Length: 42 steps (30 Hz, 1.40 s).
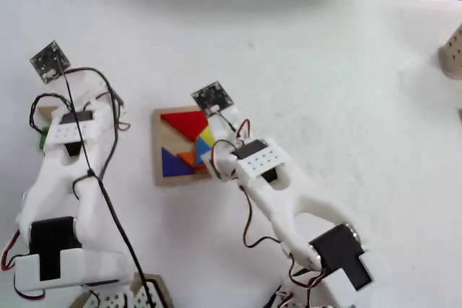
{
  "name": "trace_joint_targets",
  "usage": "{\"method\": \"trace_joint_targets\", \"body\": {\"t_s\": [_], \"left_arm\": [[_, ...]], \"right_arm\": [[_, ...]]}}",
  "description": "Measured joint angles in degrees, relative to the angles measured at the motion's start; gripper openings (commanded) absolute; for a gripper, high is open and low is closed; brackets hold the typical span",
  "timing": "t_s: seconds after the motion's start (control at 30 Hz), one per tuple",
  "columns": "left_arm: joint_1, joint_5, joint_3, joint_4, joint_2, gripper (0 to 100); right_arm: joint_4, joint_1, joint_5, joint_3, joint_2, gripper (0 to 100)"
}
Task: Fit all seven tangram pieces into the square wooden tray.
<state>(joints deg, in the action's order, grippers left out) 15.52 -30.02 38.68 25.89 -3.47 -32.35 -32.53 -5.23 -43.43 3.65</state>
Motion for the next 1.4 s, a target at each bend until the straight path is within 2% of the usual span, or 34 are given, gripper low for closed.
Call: {"method": "trace_joint_targets", "body": {"t_s": [0.57, 1.0, 1.17, 1.27, 1.4], "left_arm": [[-0.4, 0.0, 0.0, 0.0, 0.0, 2], [-0.7, 0.0, 0.0, 0.0, 0.0, 2], [-0.7, 0.0, 0.0, 0.0, 0.0, 2], [-0.7, 0.0, 0.0, 0.0, 0.0, 2], [-0.7, 0.0, 0.0, 0.0, 0.0, 2]], "right_arm": [[0.1, -1.1, 0.0, 0.4, -0.1, 2.1], [8.5, 2.6, 0.0, 0.4, -0.8, 1.9], [-1.0, 2.4, 0.0, 0.4, 3.0, 1.8], [-9.2, -0.8, 0.0, 0.4, 9.8, 1.8], [-9.0, -5.2, 0.0, -2.5, 15.6, 2.1]]}}
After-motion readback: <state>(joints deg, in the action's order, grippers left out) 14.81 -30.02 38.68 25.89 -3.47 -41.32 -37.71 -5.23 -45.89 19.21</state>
